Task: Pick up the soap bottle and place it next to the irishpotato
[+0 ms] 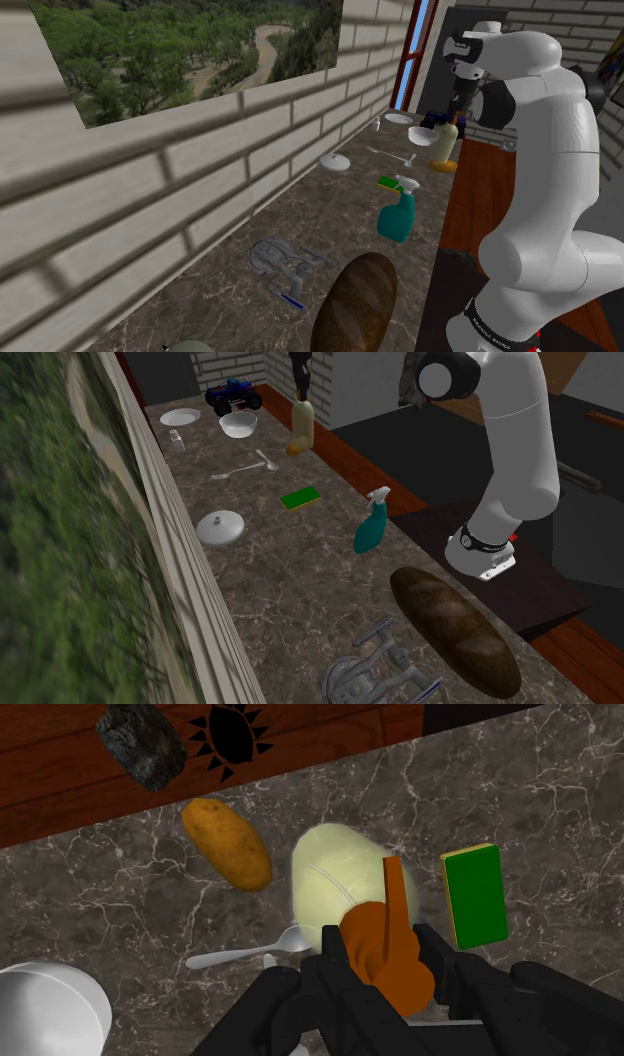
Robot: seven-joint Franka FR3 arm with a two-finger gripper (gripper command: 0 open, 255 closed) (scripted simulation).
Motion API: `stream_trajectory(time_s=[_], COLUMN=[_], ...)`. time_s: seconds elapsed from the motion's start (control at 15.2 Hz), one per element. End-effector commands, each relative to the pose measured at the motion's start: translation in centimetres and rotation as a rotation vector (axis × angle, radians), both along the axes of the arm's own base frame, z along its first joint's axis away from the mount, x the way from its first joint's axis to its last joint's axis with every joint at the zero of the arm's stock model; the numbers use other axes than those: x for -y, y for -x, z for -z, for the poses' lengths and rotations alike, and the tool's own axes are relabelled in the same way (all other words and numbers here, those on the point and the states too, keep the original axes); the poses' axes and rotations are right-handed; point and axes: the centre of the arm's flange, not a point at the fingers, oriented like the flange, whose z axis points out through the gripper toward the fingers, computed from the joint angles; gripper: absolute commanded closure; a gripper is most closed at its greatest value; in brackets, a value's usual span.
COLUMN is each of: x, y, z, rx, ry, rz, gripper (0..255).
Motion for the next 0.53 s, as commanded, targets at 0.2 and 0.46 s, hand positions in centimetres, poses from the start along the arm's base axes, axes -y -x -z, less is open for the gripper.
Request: stream_trajectory(time_s=[0.2, 0.46], x=[0.0, 0.0], y=[0.0, 0.0], z=[2.6, 4.7], rx=[0.000, 0.000], ry=[0.001, 0.001], rz=[0.000, 0.000], gripper=[255, 255])
